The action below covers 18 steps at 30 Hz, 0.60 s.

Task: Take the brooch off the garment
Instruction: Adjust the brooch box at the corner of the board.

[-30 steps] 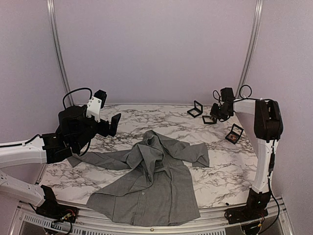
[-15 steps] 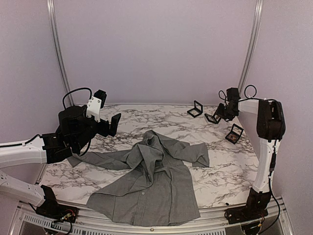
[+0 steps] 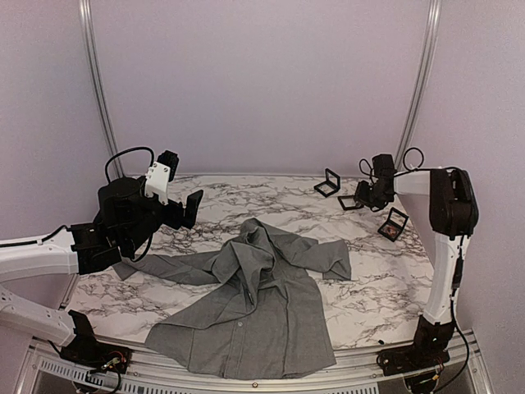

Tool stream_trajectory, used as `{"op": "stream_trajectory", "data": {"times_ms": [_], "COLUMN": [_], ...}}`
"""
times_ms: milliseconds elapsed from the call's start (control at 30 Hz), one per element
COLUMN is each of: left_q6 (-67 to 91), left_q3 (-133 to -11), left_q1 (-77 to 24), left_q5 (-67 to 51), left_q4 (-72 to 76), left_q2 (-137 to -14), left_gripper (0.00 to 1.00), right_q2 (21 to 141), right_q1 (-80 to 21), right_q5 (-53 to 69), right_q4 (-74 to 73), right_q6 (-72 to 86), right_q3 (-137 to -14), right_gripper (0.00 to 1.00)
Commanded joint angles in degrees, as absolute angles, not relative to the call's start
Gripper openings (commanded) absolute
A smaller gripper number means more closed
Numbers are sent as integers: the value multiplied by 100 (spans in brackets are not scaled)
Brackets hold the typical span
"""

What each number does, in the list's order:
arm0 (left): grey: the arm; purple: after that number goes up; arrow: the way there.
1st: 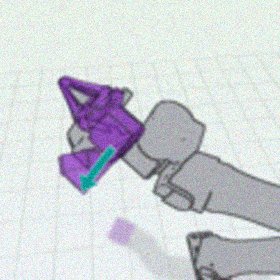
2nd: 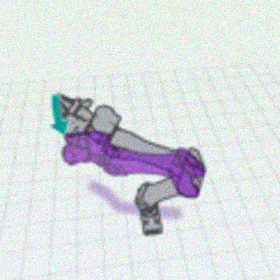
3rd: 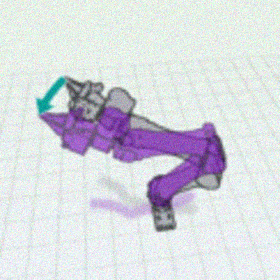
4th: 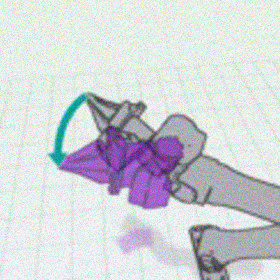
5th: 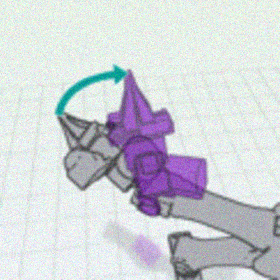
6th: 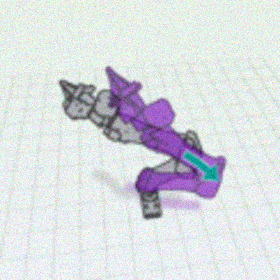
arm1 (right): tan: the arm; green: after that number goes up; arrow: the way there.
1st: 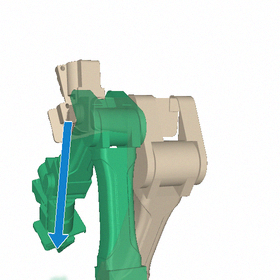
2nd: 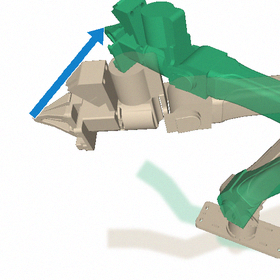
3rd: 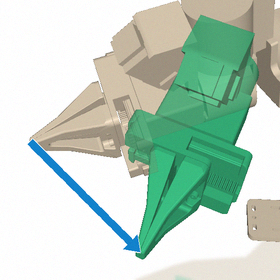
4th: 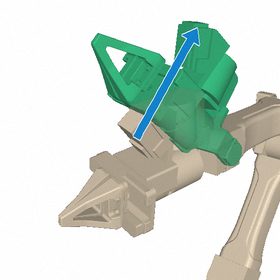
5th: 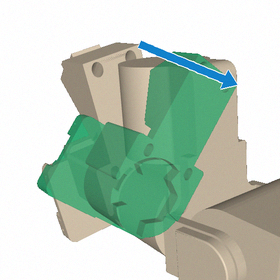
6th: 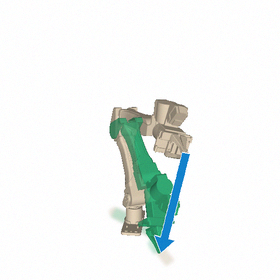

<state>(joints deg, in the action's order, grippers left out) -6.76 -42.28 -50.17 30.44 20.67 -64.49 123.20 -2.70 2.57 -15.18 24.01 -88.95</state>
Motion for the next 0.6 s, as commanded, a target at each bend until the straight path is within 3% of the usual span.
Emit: {"op": "stream_trajectory", "data": {"times_ms": [0, 567], "left_q6": [-616, -598], "left_q3": [-4316, -4278], "left_q1": [-4975, -4979], "left_q5": [2989, 2988], "left_q4": [2004, 2022], "left_q2": [-6431, -6451], "left_gripper": [99, 99], "right_q2": [11997, 12479], "right_q1": [-481, -906], "right_q5": [202, 310], "right_q4": [-1362, -1201], "right_q6": [2523, 2605], "right_q3": [-8742, -9341], "right_gripper": [0, 0]}}
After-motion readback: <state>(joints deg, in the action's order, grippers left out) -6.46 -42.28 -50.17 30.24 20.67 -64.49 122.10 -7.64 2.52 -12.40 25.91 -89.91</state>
